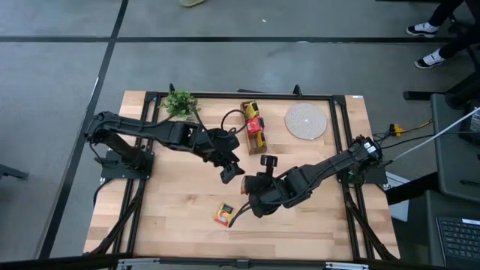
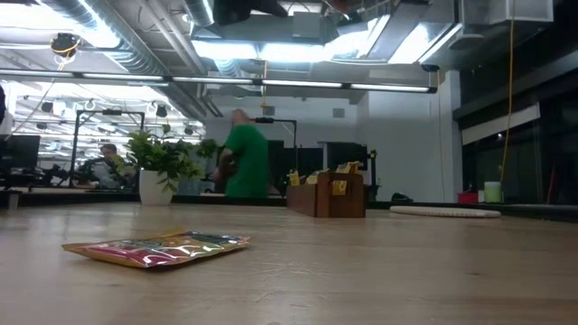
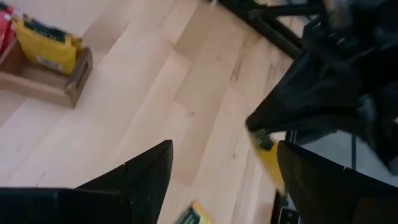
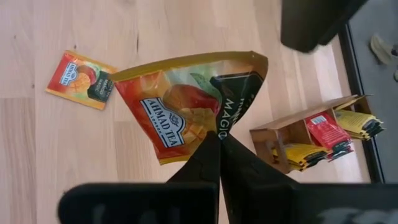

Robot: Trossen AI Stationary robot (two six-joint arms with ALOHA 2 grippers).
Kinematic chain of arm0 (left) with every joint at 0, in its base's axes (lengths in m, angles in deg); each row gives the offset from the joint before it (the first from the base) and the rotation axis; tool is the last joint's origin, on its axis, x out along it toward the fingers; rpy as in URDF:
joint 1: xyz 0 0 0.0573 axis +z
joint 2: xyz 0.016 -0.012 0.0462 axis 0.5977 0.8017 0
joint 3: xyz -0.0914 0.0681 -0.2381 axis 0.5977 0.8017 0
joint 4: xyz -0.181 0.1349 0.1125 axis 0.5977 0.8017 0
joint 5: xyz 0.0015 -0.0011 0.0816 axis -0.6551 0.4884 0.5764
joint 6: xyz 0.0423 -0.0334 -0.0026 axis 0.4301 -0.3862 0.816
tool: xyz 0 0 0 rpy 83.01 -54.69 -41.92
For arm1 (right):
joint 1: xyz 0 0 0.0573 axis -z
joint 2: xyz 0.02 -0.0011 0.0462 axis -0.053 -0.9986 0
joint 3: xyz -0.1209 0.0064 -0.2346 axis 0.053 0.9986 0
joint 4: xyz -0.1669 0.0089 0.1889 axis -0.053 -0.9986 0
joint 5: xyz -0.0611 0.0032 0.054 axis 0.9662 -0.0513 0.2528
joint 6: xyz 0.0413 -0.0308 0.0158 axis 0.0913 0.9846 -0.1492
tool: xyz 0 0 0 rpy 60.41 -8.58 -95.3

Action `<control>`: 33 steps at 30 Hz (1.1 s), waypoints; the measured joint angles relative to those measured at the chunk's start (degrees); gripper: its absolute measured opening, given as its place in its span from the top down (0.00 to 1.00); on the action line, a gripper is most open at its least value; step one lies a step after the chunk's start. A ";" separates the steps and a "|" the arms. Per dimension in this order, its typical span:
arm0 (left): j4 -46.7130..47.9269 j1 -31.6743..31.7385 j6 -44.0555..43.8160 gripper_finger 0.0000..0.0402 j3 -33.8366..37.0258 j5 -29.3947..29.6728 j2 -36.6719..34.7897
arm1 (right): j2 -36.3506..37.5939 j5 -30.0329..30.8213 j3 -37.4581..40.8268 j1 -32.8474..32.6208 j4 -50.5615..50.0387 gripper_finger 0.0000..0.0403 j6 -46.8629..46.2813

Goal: Pick & Place Tea
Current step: Put the orange tea bag into the left section of the wooden organizer

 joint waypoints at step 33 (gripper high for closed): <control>-4.67 -0.14 -2.08 0.31 -0.04 -4.65 2.70 | 0.00 0.02 0.00 2.51 0.37 0.99 1.02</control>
